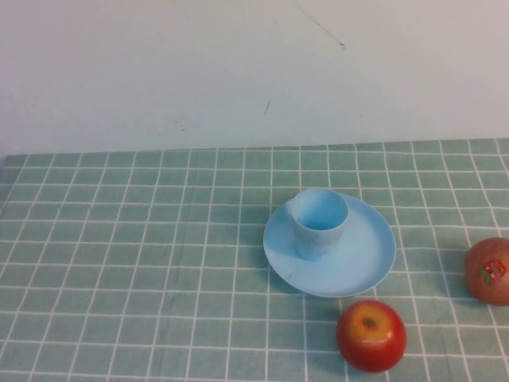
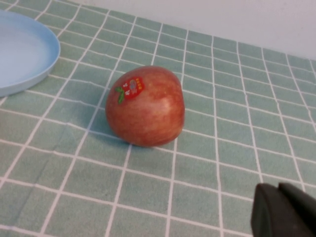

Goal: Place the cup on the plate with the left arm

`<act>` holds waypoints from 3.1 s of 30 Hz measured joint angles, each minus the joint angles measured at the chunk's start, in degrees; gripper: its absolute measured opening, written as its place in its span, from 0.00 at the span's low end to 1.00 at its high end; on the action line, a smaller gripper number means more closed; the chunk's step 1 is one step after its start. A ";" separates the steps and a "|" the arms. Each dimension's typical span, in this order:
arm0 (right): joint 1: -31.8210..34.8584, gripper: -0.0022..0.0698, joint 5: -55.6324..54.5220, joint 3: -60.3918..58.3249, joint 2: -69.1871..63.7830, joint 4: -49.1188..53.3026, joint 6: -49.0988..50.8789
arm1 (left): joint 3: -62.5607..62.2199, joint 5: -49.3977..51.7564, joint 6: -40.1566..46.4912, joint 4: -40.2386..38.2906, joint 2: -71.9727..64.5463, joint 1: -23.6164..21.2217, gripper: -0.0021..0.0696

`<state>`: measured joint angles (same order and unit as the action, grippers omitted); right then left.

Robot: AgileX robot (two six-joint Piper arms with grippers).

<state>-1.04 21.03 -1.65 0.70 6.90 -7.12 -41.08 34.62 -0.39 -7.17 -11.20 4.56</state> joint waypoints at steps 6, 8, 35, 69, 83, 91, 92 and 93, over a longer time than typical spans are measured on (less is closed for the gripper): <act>0.00 0.03 0.00 0.00 0.00 0.00 0.00 | 20.40 -12.46 0.00 0.00 4.80 -2.83 0.03; 0.00 0.03 0.00 0.00 0.00 0.00 0.00 | 26.67 -16.33 0.00 0.00 6.22 -2.83 0.03; 0.00 0.03 0.00 0.00 0.00 0.00 0.00 | 42.31 -14.48 0.77 2.13 11.82 -2.87 0.03; 0.00 0.03 0.00 0.00 0.00 0.00 0.00 | 42.31 -14.26 1.08 2.13 11.82 -2.87 0.03; 0.00 0.03 0.00 0.00 0.00 0.00 0.00 | 42.31 -14.26 1.17 2.23 11.82 -2.87 0.03; 0.00 0.03 0.00 0.00 0.00 0.00 0.00 | 42.31 -14.26 1.17 2.23 11.82 -2.87 0.03; 0.00 0.03 0.00 0.00 0.00 0.00 0.00 | 42.31 -14.26 1.17 2.23 11.82 -2.87 0.03; 0.00 0.03 0.00 0.00 0.00 0.00 0.00 | 42.31 -14.26 1.17 2.23 11.82 -2.87 0.03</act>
<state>-1.04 21.03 -1.65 0.70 6.90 -7.12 1.23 20.36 0.78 -4.94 0.63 1.70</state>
